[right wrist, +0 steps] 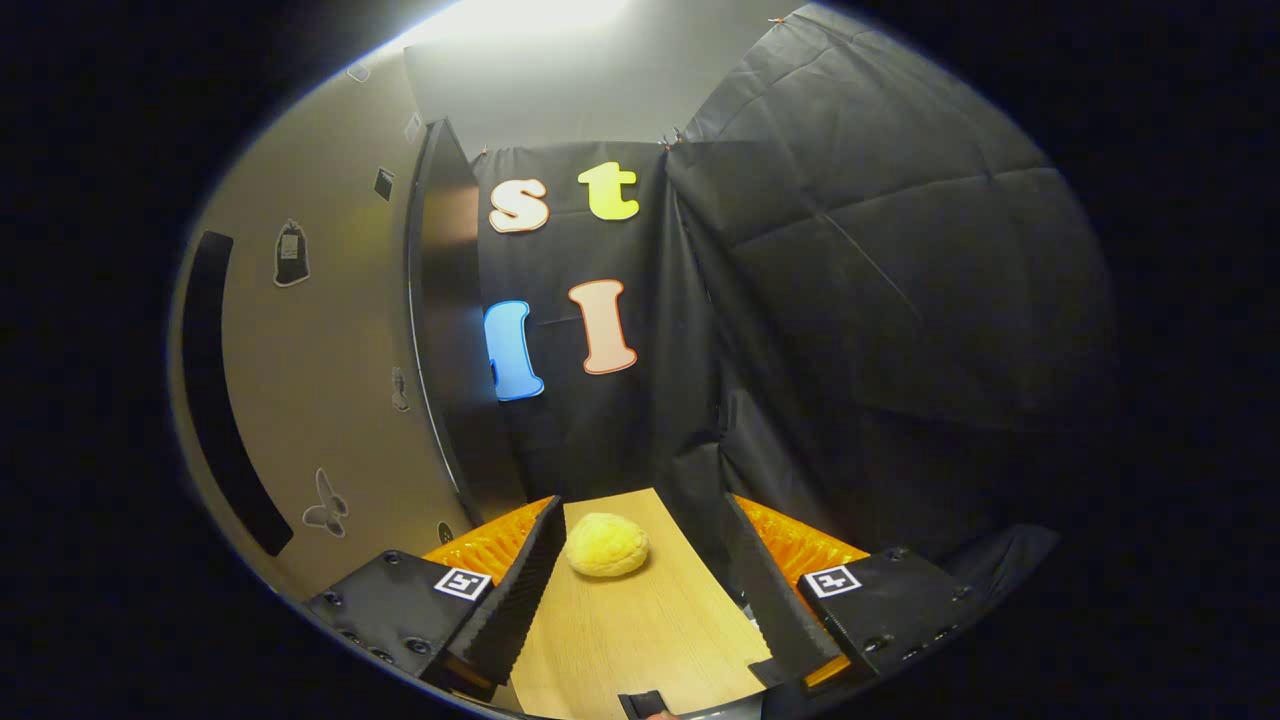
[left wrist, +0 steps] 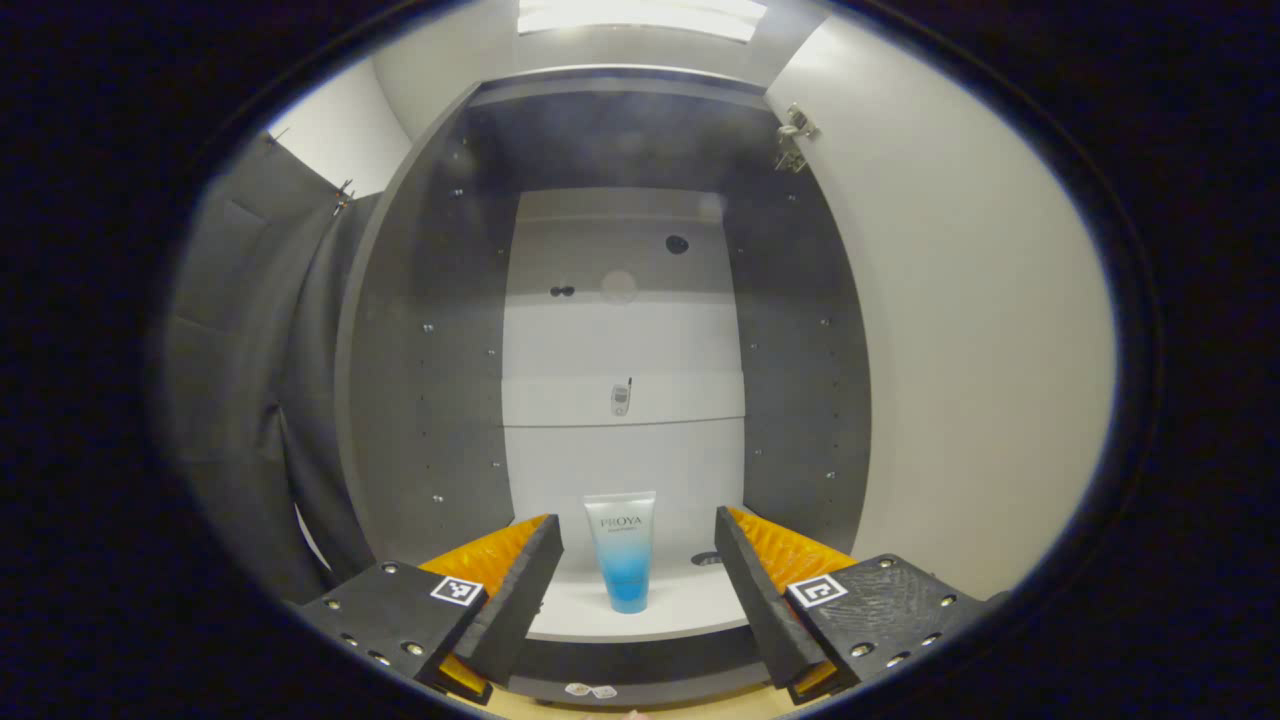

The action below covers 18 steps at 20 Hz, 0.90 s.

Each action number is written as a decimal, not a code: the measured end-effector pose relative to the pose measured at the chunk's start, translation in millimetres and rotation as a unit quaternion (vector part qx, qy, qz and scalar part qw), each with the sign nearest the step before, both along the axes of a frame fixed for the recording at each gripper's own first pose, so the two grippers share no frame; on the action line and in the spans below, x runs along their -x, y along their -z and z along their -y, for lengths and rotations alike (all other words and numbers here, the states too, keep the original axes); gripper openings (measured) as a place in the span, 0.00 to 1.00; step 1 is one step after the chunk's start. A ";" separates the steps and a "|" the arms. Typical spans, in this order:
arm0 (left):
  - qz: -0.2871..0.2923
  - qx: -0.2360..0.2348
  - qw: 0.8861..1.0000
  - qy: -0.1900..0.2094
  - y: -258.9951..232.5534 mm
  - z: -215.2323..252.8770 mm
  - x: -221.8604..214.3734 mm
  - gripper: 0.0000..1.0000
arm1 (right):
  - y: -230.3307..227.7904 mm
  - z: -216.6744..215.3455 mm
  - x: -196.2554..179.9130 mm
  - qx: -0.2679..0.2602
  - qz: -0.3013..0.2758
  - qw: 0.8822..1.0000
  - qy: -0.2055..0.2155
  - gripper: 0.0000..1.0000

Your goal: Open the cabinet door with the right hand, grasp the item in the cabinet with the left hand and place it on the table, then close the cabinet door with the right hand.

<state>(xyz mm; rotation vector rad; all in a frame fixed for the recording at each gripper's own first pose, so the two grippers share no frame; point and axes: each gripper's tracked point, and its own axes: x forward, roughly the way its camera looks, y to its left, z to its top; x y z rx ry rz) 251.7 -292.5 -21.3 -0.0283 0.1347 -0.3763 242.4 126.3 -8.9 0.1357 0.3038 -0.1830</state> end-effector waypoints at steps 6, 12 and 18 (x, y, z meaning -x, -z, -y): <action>-0.027 -0.009 1.000 0.012 37.4 10.7 -41.0 0.94 | 10.0 -4.1 -9.3 0.002 -0.015 1.000 0.022 0.98; -0.033 -0.025 0.999 0.008 56.6 13.0 -64.4 0.85 | 22.1 -12.7 -22.8 0.009 -0.030 0.999 0.029 0.98; -0.041 -0.019 0.999 0.016 63.1 17.6 -67.5 0.53 | 21.3 -14.2 -27.1 0.014 -0.029 0.999 0.027 0.92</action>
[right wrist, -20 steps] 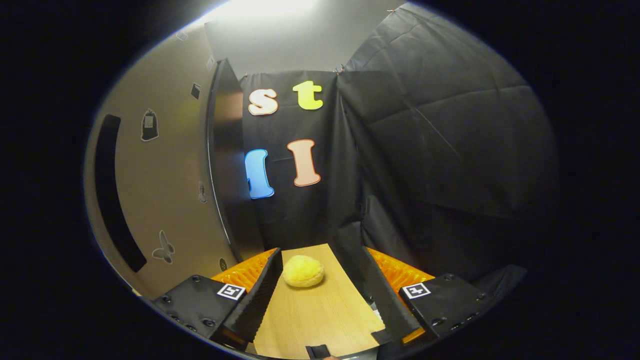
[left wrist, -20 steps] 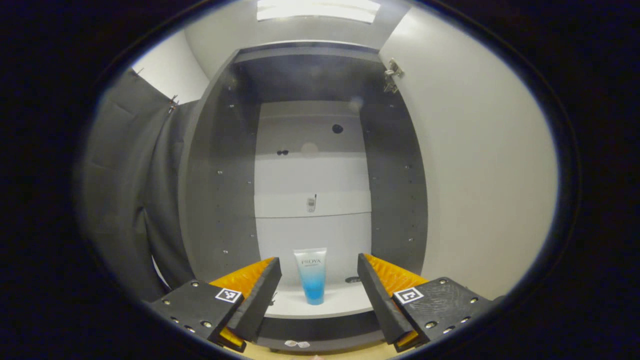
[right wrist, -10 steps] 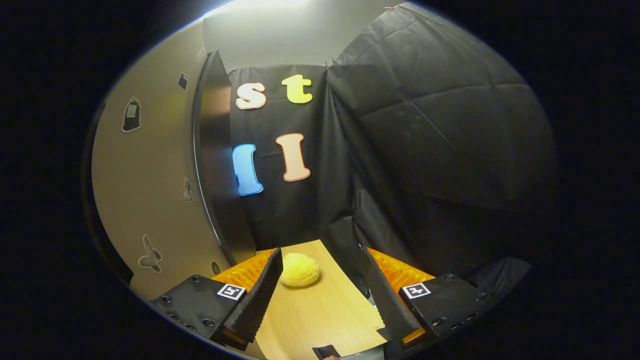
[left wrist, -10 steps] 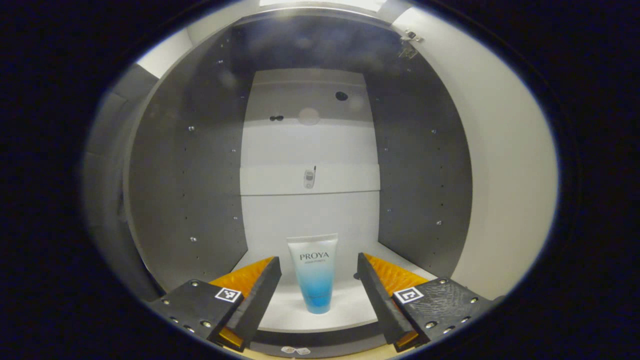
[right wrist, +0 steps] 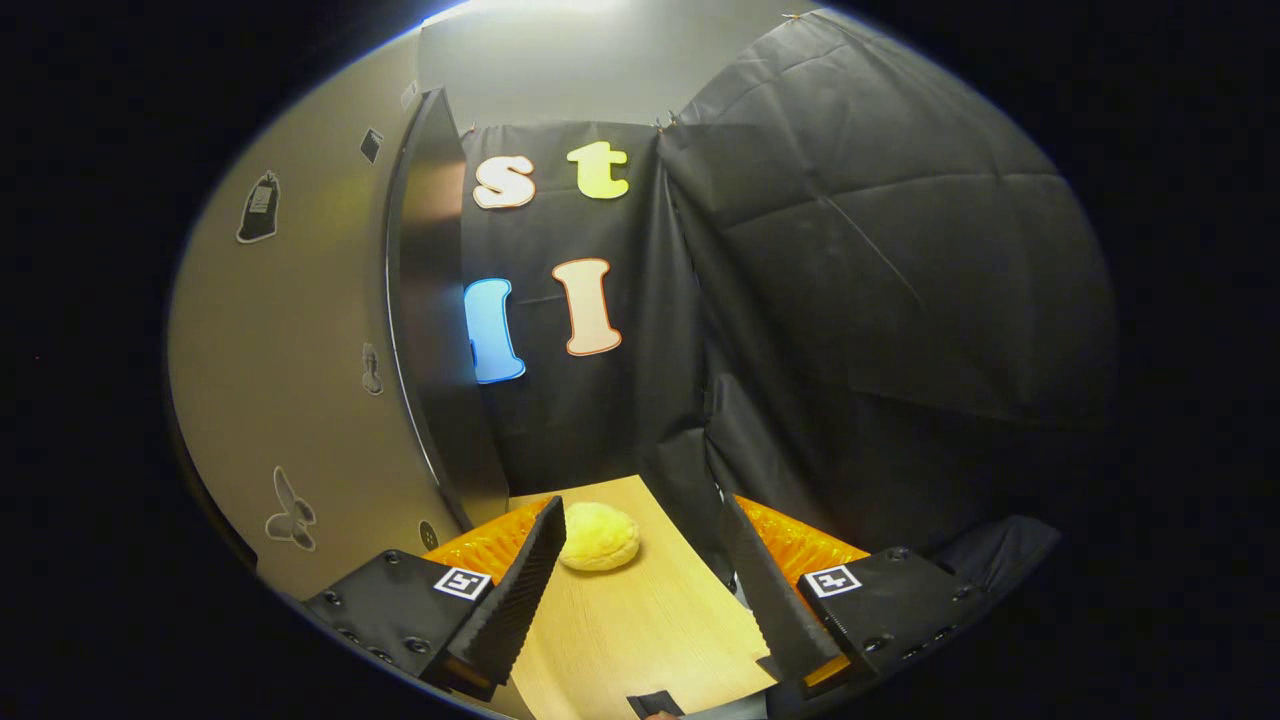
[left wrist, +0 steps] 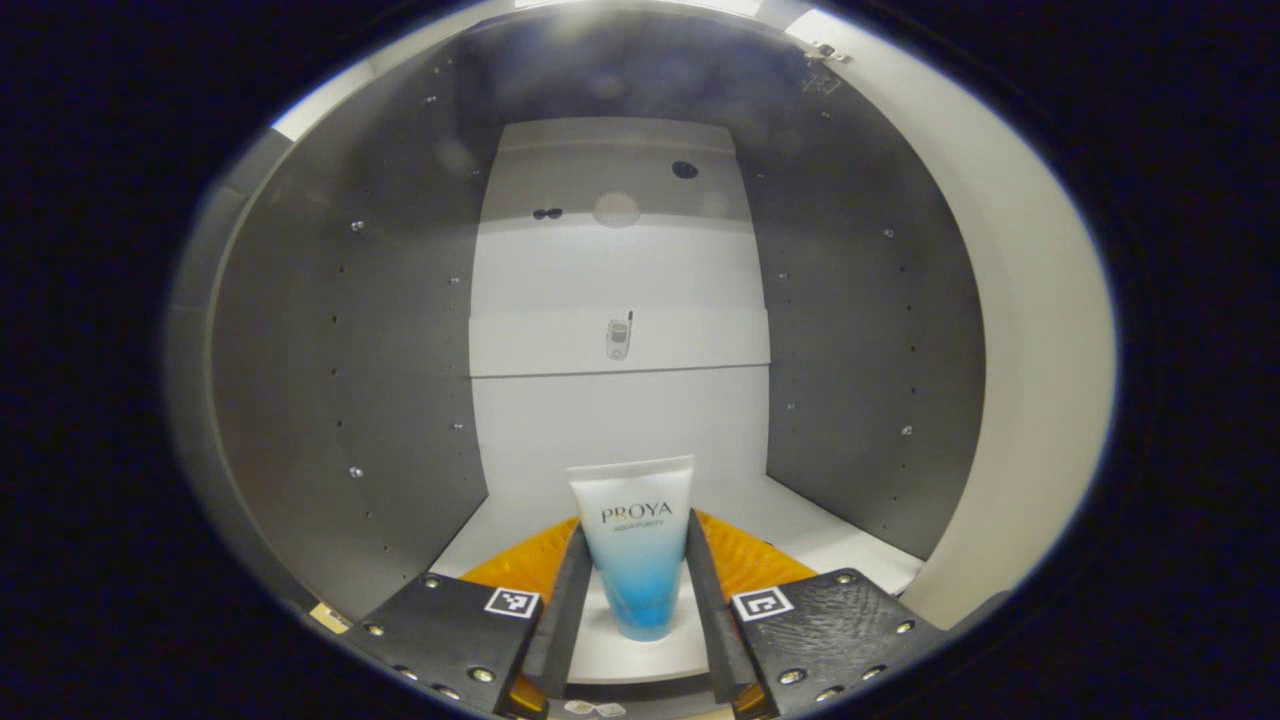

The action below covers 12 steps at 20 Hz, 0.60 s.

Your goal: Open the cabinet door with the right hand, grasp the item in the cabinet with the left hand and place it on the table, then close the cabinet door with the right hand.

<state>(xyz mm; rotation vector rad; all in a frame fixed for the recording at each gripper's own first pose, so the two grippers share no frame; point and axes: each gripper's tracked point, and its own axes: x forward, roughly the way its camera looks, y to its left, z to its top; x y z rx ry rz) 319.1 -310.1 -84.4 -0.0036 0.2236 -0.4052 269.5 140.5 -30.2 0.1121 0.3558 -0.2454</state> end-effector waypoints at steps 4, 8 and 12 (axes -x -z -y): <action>-0.003 0.003 1.000 0.002 -2.3 -1.3 2.8 0.49 | 0.9 -1.5 -1.6 -0.003 0.000 1.000 -0.005 0.98; -0.002 0.018 1.000 0.004 -9.6 -8.9 20.1 0.46 | -0.3 -1.6 -2.8 -0.002 0.003 1.000 -0.015 0.98; 0.017 0.009 1.000 -0.002 -24.1 -21.9 37.5 0.49 | -1.9 -6.1 -2.6 -0.006 0.005 0.999 -0.035 0.93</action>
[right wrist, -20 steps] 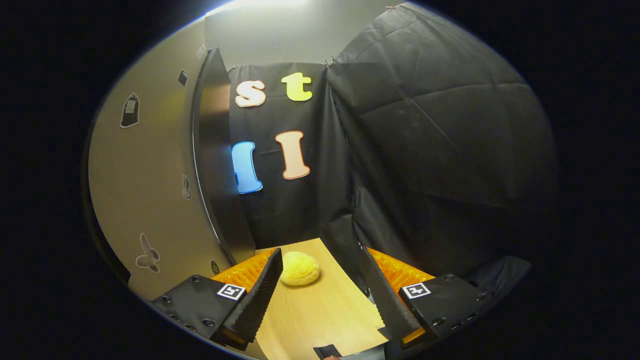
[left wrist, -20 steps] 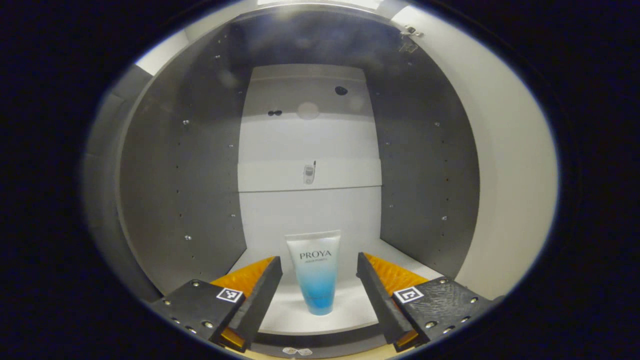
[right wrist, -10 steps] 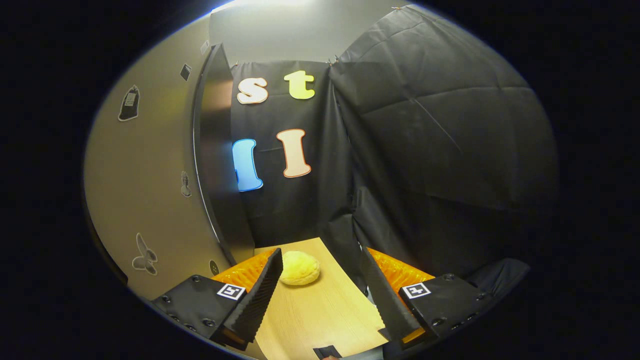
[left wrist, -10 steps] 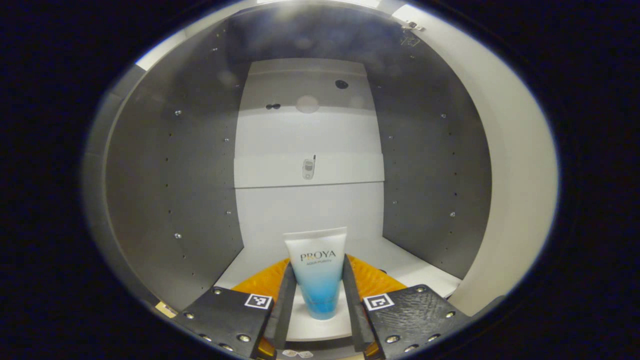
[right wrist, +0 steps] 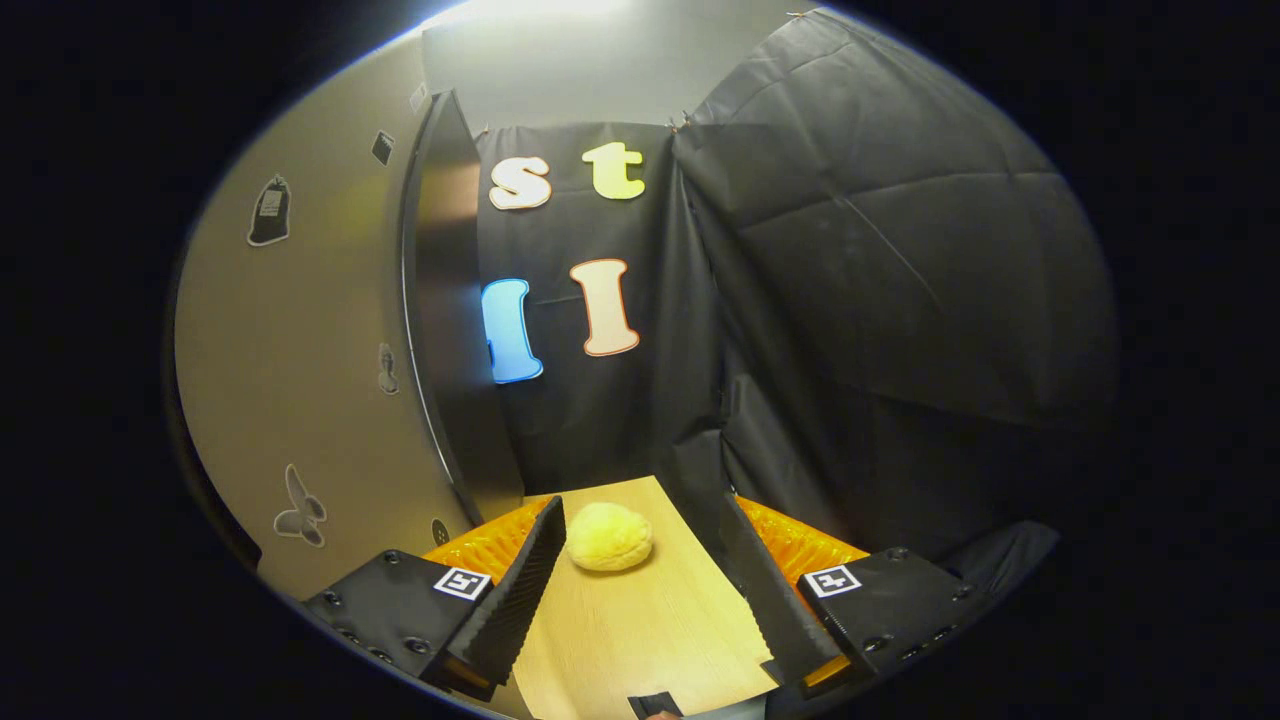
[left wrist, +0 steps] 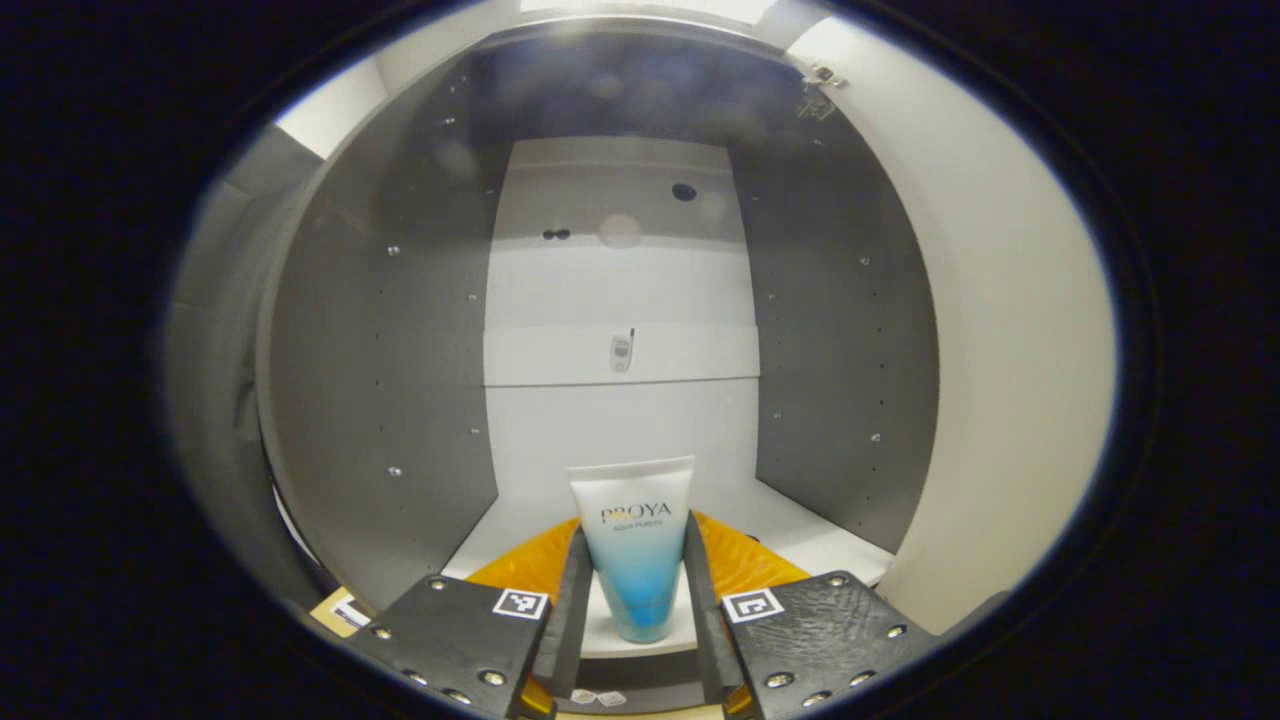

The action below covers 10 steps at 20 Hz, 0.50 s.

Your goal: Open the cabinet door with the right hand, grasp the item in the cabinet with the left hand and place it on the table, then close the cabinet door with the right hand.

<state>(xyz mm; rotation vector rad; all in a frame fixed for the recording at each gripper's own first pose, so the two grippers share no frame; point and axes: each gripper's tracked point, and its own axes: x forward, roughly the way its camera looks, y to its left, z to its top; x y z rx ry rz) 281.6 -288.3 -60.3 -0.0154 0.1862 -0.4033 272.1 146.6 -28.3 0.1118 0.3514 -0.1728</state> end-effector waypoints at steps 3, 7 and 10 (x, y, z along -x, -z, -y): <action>0.007 0.001 1.000 -0.011 -10.8 -9.2 9.1 0.48 | -1.7 -2.6 3.1 -0.001 0.001 1.000 -0.016 0.98; 0.016 -0.002 0.999 -0.032 -20.4 -37.7 35.1 0.46 | -3.3 -5.6 6.6 -0.004 0.002 0.999 -0.037 0.93; 0.019 -0.007 0.999 -0.049 -24.2 -57.7 54.3 0.46 | -5.7 -9.9 8.9 -0.006 0.005 0.998 -0.055 0.93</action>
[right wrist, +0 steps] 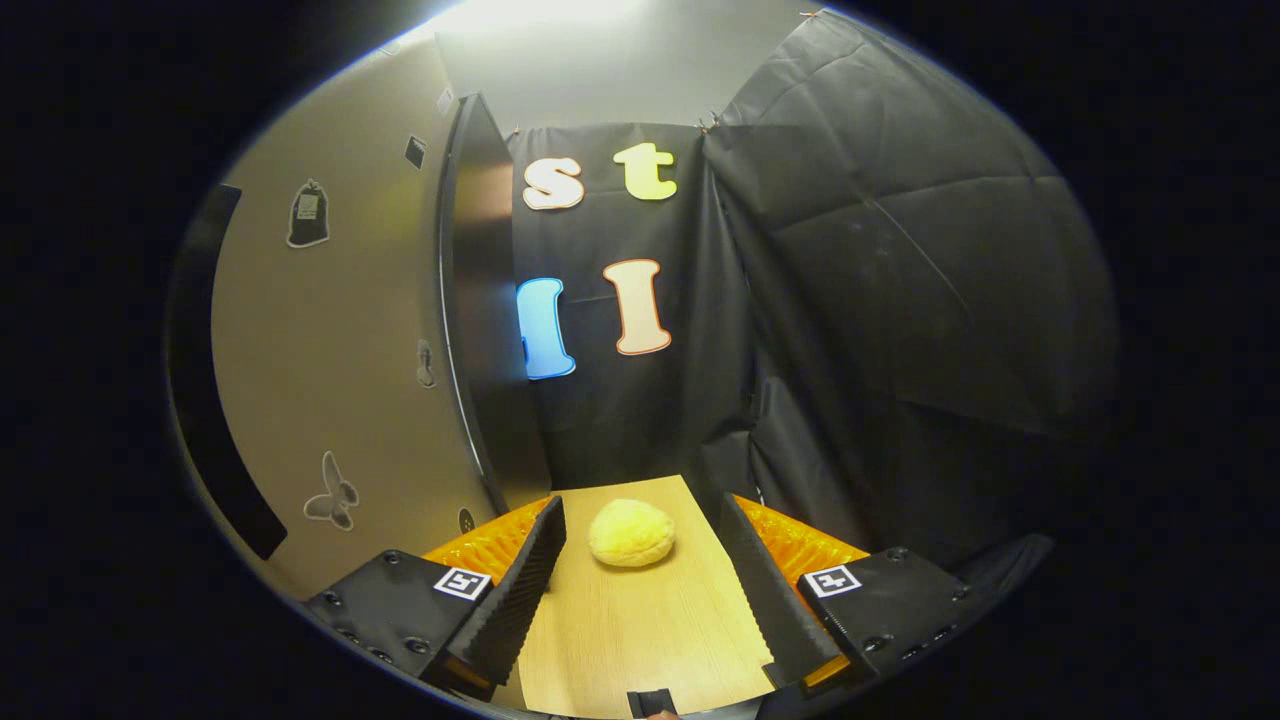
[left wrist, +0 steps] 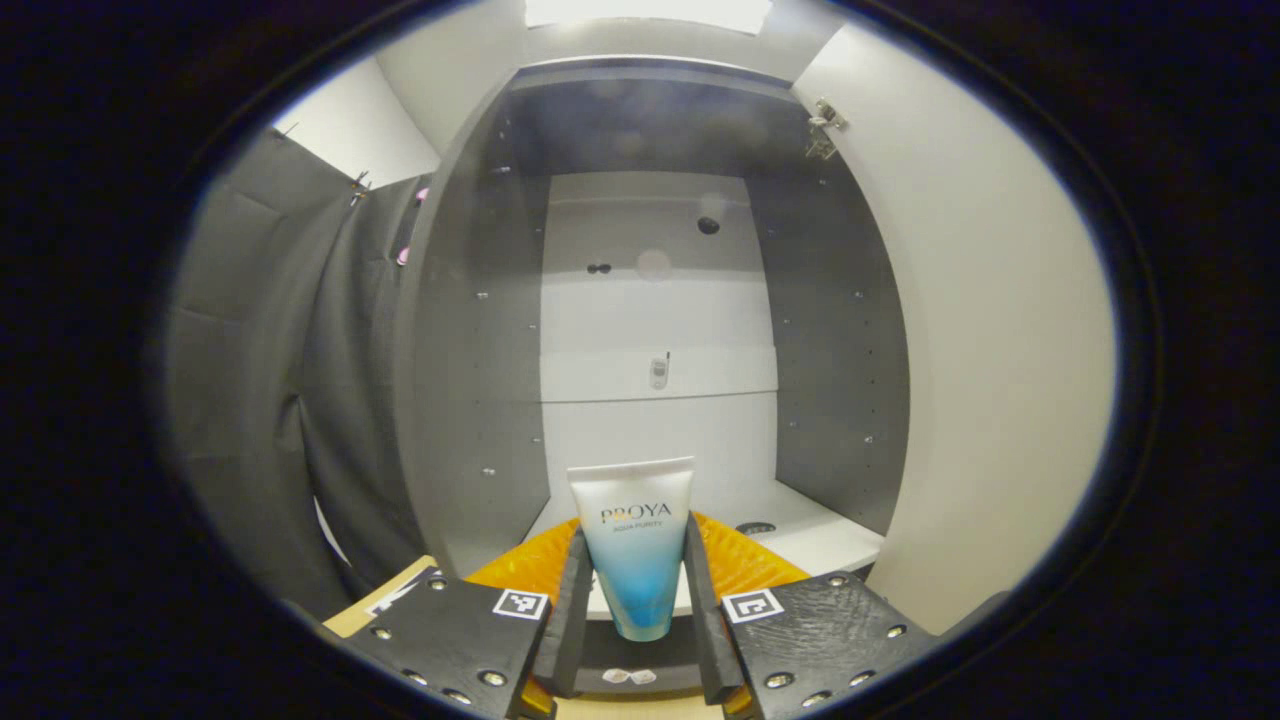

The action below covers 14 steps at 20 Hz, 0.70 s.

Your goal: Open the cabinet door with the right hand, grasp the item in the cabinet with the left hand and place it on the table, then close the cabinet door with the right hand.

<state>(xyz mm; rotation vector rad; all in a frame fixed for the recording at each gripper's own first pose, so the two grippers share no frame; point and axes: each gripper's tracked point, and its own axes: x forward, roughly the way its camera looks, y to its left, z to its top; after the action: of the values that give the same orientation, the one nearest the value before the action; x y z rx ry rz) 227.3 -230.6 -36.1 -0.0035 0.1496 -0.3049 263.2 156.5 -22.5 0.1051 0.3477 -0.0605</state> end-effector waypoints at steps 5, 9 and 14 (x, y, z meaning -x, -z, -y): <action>-0.003 -0.006 1.000 -0.029 3.8 -39.0 34.8 0.46 | 0.0 -10.1 5.7 0.002 0.004 0.999 -0.032 0.93; -0.001 -0.013 0.999 -0.049 11.1 -69.8 61.9 0.49 | 6.0 -18.1 12.5 0.003 -0.001 0.999 -0.052 0.98; -0.009 -0.013 0.997 -0.076 39.2 -105.7 97.3 0.52 | 13.5 -25.9 21.0 0.003 -0.005 0.998 -0.068 0.93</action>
<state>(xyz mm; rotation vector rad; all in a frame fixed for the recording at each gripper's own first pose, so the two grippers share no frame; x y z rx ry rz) 130.0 -124.8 -75.2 0.0075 0.1692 -0.1505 242.2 182.4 -36.0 0.0747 0.3629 0.0718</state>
